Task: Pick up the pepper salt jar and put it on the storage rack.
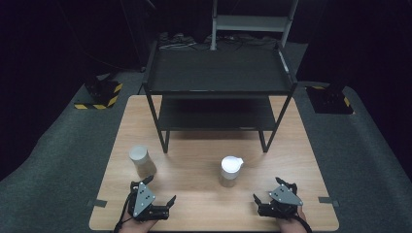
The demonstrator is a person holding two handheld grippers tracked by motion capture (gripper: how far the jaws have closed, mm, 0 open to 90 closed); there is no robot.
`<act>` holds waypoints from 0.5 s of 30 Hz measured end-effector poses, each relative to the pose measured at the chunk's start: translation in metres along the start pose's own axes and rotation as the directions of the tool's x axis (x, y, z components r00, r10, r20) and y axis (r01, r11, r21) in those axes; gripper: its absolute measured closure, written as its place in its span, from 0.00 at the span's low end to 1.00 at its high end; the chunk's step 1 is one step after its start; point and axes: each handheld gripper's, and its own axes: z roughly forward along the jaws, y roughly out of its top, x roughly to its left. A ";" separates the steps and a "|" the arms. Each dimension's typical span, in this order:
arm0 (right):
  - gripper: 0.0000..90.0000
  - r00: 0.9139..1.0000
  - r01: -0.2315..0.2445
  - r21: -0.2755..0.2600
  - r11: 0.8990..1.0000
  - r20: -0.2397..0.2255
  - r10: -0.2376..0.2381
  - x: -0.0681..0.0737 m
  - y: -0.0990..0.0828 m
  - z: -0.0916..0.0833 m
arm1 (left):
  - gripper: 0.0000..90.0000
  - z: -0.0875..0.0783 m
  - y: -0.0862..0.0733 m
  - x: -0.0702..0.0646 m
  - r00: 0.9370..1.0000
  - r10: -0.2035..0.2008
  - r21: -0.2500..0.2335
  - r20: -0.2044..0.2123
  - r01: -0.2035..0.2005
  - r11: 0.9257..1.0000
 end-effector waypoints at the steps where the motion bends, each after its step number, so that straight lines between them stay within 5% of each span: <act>1: 0.00 1.000 -0.001 -0.002 1.000 -0.001 0.001 0.000 0.000 0.000 | 0.00 -0.001 0.000 0.001 1.000 -0.003 0.000 -0.003 0.003 1.000; 15: 0.00 1.000 -0.002 0.007 1.000 0.001 0.002 0.000 0.001 0.001 | 0.00 -0.013 -0.006 0.010 0.997 -0.045 -0.021 -0.066 0.044 0.999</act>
